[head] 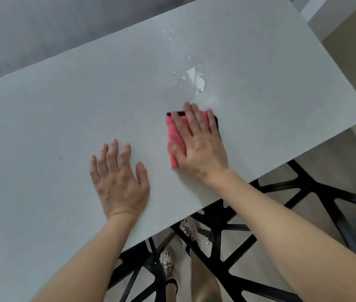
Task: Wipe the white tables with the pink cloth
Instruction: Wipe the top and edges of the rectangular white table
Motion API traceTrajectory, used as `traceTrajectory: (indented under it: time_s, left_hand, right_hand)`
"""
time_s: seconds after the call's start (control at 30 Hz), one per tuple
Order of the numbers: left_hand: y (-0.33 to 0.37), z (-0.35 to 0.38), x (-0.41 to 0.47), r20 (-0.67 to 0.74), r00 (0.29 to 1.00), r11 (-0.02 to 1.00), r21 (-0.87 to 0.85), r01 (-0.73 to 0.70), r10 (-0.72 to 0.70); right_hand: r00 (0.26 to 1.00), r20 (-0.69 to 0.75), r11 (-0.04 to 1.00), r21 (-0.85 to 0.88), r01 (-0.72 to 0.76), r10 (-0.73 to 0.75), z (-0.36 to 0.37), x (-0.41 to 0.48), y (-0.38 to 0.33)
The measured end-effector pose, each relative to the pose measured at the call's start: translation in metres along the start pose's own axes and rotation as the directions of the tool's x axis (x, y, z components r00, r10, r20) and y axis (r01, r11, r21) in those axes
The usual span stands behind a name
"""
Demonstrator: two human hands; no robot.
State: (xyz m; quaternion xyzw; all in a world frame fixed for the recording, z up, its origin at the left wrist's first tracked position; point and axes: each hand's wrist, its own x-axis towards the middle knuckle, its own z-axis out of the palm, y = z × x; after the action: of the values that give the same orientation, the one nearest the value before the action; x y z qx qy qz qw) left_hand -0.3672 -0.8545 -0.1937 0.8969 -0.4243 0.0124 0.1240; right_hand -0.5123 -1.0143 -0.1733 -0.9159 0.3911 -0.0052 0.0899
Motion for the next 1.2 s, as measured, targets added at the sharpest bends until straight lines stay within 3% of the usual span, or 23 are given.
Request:
traceTrajectory:
  time_s: [0.07,0.13,0.17,0.23,0.3,0.37,0.43,0.5,0.57,0.6,0.67,0.73,0.8,0.87,0.9,0.97,1.03,1.07,1.13,1.2]
  left_hand:
    - [0.001,-0.001,0.0,-0.001,1.0,1.0,-0.002,-0.004,0.004]
    - [0.001,-0.001,0.0,0.0,1.0,1.0,-0.001,-0.003,0.003]
    - [0.001,0.0,0.0,-0.001,1.0,1.0,0.003,-0.005,0.005]
    - [0.001,0.0,0.0,-0.007,1.0,1.0,0.008,-0.004,0.004]
    - [0.002,0.0,-0.001,-0.021,1.0,1.0,0.006,-0.005,0.005]
    - [0.002,0.0,0.0,-0.032,0.999,1.0,0.007,-0.004,0.004]
    - [0.003,-0.001,0.0,-0.035,0.999,1.0,0.005,-0.004,0.004]
    - [0.003,-0.002,0.0,-0.039,0.999,1.0,0.007,0.001,-0.001]
    - [0.003,-0.003,0.0,-0.039,0.999,1.0,0.003,0.001,-0.001]
    - [0.003,-0.003,0.0,-0.04,0.999,1.0,0.002,0.0,0.0]
    - [0.003,-0.002,0.0,-0.039,0.999,1.0,0.0,0.002,-0.002]
    - [0.003,-0.001,0.0,-0.043,0.999,1.0,-0.004,0.001,-0.001]
    - [0.003,0.0,0.0,-0.049,0.999,1.0,-0.003,-0.001,0.001]
    - [0.002,0.0,-0.001,-0.043,0.999,1.0,0.002,-0.003,0.004]
    - [0.002,0.0,0.0,-0.041,0.999,1.0,0.002,-0.004,0.004]
    - [0.004,-0.003,0.0,-0.039,0.999,1.0,0.007,0.0,0.0]
    - [0.004,-0.004,0.0,-0.044,0.999,1.0,0.007,0.003,-0.003]
    - [0.004,-0.003,0.0,-0.045,0.999,1.0,0.007,0.003,-0.003]
    - [0.004,-0.002,0.0,-0.038,0.999,1.0,0.006,0.004,-0.004]
    - [0.004,-0.003,0.0,-0.031,0.999,1.0,0.002,0.011,-0.011]
  right_hand:
    - [0.944,0.117,0.95,-0.014,0.313,-0.309,0.001,-0.027,0.0]
    - [0.909,0.142,0.916,-0.034,0.4,-0.391,-0.005,-0.011,0.042]
    - [0.936,0.126,0.941,-0.042,0.336,-0.328,-0.01,0.008,0.067]
    - [0.999,0.024,0.998,-0.062,0.03,-0.029,-0.022,0.057,0.114]
    - [0.954,-0.038,0.953,-0.053,-0.299,0.298,-0.032,0.105,0.139]
    - [0.91,-0.067,0.911,-0.03,-0.412,0.41,-0.03,0.133,0.121]
    - [0.966,-0.063,0.967,-0.037,-0.253,0.251,-0.022,0.129,0.074]
    - [0.995,0.023,0.994,-0.049,0.102,-0.101,-0.013,0.099,0.029]
    - [0.919,0.129,0.922,-0.056,0.383,-0.373,-0.011,0.069,0.023]
    - [0.892,0.146,0.897,-0.054,0.438,-0.427,-0.015,0.07,0.038]
    - [0.939,0.13,0.944,-0.052,0.326,-0.317,-0.023,0.092,0.086]
    - [0.999,0.035,0.997,-0.073,-0.017,0.019,-0.034,0.124,0.133]
    - [0.949,-0.048,0.947,-0.063,-0.314,0.311,-0.039,0.147,0.146]
    - [0.924,-0.09,0.925,-0.045,-0.377,0.372,-0.032,0.151,0.11]
    - [0.953,-0.091,0.954,-0.043,-0.295,0.291,-0.027,0.145,0.082]
    - [0.998,-0.013,0.997,-0.034,0.066,-0.067,-0.017,0.119,0.026]
    - [0.914,0.105,0.918,-0.023,0.396,-0.392,-0.011,0.085,-0.003]
    - [0.872,0.128,0.876,-0.034,0.481,-0.473,-0.01,0.072,0.001]
    - [0.878,0.115,0.88,-0.049,0.473,-0.465,-0.01,0.06,0.043]
    - [0.966,0.072,0.964,-0.076,0.255,-0.25,-0.016,0.057,0.099]
